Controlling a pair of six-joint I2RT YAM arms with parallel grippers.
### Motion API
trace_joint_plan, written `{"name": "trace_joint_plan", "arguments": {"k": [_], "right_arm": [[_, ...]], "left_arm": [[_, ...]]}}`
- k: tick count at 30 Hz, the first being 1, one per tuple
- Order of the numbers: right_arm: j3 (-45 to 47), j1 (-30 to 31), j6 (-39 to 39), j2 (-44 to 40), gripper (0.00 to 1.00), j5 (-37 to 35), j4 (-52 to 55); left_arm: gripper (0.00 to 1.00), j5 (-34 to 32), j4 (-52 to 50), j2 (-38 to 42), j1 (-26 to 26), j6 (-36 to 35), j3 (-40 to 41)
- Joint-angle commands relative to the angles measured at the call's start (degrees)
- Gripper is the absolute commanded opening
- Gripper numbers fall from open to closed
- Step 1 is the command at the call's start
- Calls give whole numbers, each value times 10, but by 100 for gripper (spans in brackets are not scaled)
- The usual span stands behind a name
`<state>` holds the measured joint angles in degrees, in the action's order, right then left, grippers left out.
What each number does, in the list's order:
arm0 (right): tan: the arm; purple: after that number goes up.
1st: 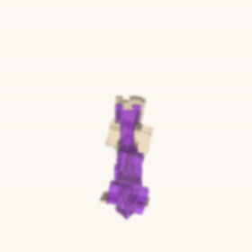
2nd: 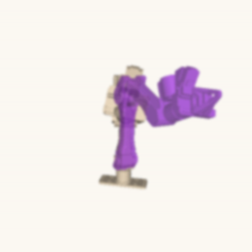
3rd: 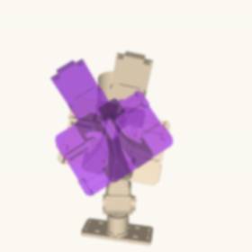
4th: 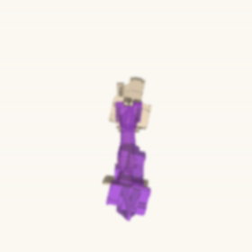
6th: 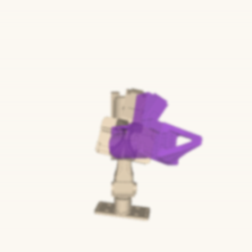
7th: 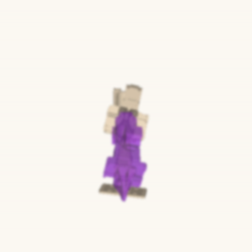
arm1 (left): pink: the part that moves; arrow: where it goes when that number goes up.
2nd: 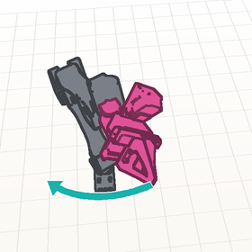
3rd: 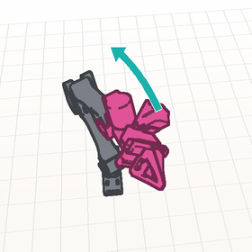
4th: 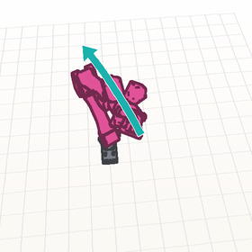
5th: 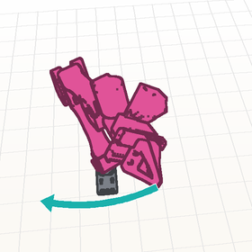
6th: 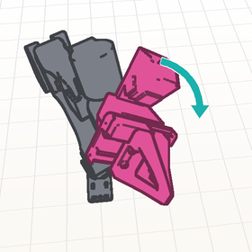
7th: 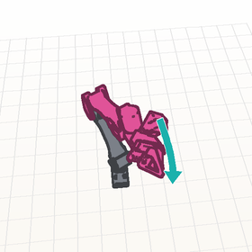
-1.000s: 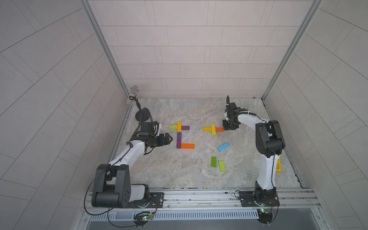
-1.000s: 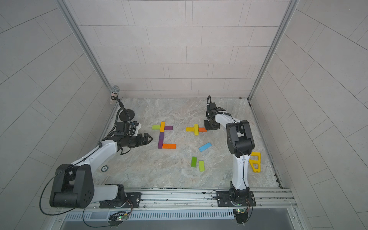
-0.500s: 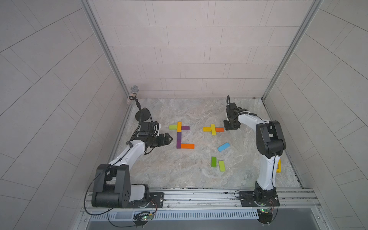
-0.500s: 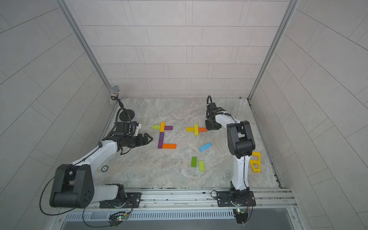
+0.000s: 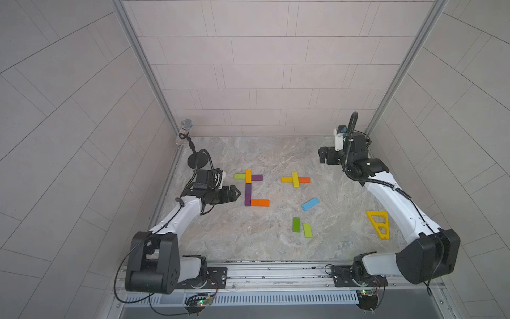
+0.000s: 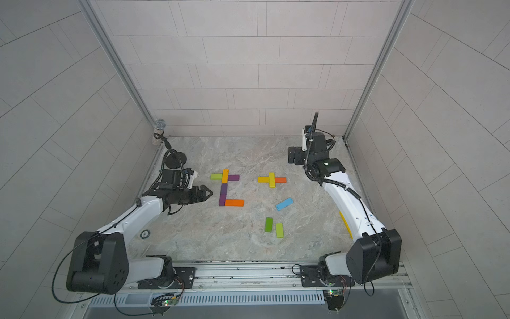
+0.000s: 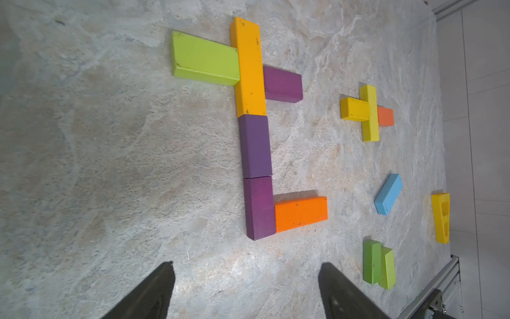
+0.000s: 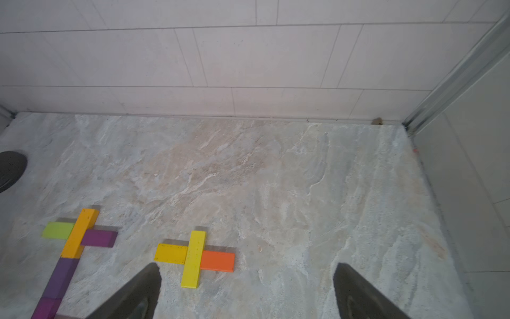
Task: Assemble the letter t with building blocks
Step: Pick up the building block from the center of the board.
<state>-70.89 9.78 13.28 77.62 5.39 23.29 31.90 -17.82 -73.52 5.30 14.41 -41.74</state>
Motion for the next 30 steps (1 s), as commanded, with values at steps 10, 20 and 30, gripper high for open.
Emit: {"name": "trace_joint_plan", "arguments": {"k": [10, 20, 30], "right_arm": [[195, 18, 137, -6, 82, 96, -105], [274, 160, 202, -89, 78, -89, 74], [308, 242, 264, -91, 70, -100, 142]], "left_arm": [[86, -9, -18, 45, 30, -35, -1], [86, -33, -39, 45, 43, -37, -7], [86, -40, -40, 44, 63, -19, 4]]}}
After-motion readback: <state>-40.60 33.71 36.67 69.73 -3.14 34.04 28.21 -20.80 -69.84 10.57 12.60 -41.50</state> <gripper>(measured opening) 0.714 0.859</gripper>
